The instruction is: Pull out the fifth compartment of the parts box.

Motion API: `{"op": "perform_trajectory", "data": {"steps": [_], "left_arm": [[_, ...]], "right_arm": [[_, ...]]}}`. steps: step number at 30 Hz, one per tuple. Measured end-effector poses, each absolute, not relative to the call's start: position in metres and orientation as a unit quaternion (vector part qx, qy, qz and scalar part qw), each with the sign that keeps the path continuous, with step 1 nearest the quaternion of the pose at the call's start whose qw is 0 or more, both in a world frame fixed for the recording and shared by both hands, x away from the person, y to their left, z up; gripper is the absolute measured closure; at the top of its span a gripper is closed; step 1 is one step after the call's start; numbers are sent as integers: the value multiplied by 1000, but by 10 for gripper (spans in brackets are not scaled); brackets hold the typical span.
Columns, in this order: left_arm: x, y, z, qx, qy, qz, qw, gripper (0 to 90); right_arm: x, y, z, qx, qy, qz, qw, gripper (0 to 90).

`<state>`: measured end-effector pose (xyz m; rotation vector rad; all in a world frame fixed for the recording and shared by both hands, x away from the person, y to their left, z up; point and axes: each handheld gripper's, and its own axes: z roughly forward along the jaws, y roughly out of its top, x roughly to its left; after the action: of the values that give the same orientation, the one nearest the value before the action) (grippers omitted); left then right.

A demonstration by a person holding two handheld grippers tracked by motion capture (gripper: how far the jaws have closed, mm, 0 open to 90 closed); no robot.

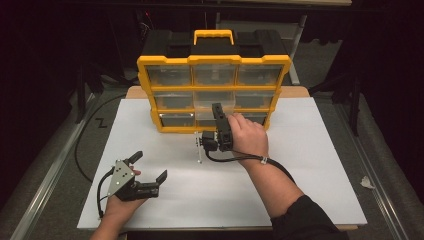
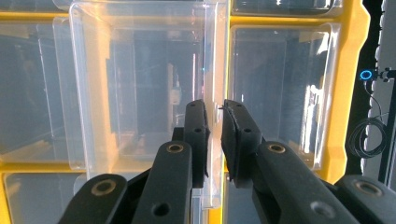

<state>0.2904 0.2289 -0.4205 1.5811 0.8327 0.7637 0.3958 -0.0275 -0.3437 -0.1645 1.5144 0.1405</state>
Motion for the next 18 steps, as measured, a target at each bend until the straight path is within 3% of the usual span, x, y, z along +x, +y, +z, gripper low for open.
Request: {"op": "perform_trajectory", "data": {"steps": [10,18], "left_arm": [[290,229,-420,672,353,325,565,3],[291,228,-420,674,349,324,564,3]], "right_arm": [[393,-28,-342,-75,693,63,715,774],[391,-25,-335,-84,709,72,696,645]]}}
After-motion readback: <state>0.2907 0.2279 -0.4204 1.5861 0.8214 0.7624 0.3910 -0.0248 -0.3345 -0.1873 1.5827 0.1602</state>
